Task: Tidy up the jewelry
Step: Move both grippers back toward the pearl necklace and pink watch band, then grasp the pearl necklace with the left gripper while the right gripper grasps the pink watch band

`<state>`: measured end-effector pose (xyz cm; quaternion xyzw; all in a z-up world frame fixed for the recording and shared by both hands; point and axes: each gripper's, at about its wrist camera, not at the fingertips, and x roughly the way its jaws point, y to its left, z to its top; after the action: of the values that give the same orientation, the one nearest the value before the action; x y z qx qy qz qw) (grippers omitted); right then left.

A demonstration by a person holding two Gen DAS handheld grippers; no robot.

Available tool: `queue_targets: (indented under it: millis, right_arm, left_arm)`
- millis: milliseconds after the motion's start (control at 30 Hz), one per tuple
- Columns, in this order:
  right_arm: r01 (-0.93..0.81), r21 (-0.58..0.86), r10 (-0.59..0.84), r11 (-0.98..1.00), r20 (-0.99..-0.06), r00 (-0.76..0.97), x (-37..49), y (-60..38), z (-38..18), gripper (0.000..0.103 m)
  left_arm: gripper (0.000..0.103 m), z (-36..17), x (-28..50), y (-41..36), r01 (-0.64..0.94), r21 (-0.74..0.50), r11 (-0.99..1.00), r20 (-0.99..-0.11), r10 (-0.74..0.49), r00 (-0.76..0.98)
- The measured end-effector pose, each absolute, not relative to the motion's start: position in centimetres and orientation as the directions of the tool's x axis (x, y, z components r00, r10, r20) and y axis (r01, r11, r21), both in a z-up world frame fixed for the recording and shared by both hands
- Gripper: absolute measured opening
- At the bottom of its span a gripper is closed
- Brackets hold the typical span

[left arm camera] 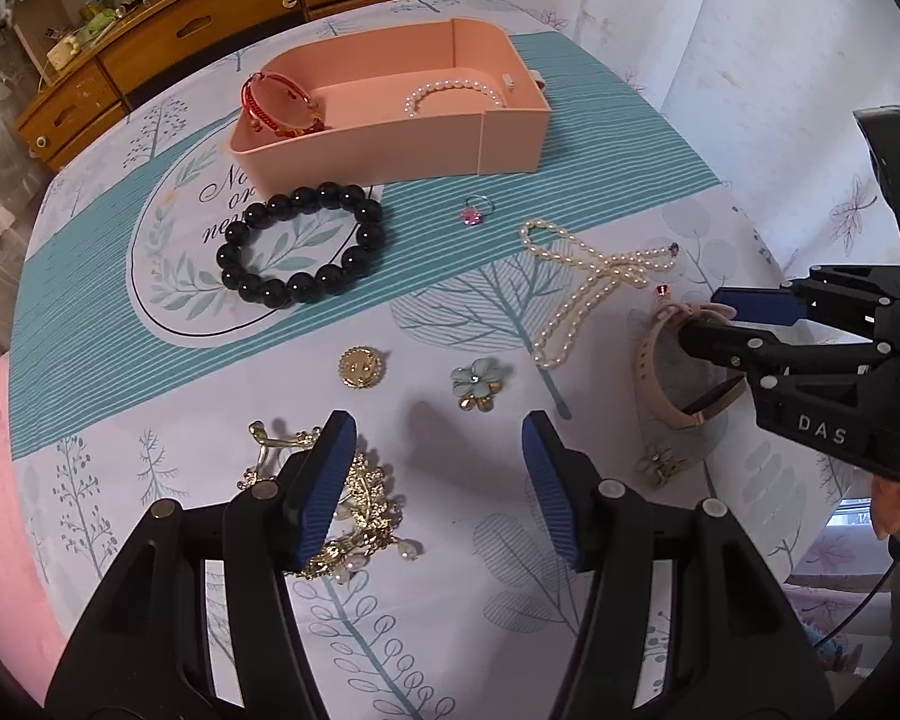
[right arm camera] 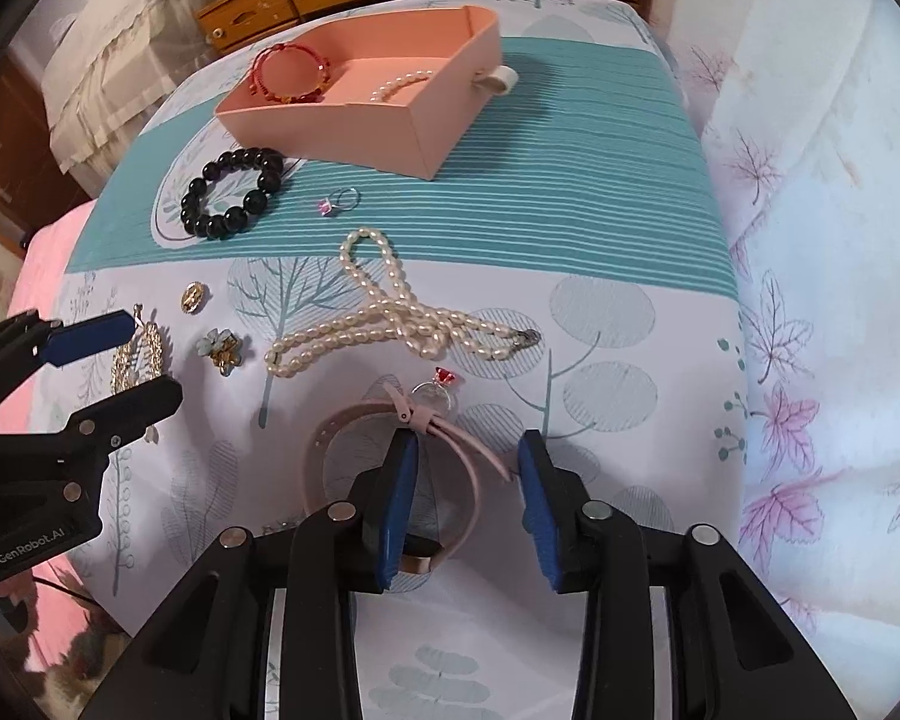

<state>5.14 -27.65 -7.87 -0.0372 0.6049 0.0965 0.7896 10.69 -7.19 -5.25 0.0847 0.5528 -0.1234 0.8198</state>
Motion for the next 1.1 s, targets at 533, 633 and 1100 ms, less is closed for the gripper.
queue_targets:
  millis: [533, 633, 1100]
  right_arm:
    - [-0.12, 0.074, 0.108, 0.99, -0.946, 0.307, 5.0, -30.3, -7.0, 0.007]
    - [-0.087, 0.081, 0.105, 0.993, -0.944, 0.313, 5.2, -31.2, -6.6, 0.007]
    - [0.004, 0.105, 0.098, 0.995, -0.946, 0.309, 4.2, -34.6, -6.4, 0.007]
  left_arm:
    - [0.055, -4.5, 12.6, -7.2, 0.266, -0.044, 0.963, -0.932, -0.135, 0.336]
    - [0.055, -4.4, 13.4, -8.5, 0.288, -0.044, 0.957, -0.934, -0.142, 0.328]
    - [0.055, -5.2, 16.4, -16.2, 0.484, -0.013, 0.875, -0.947, -0.166, 0.275]
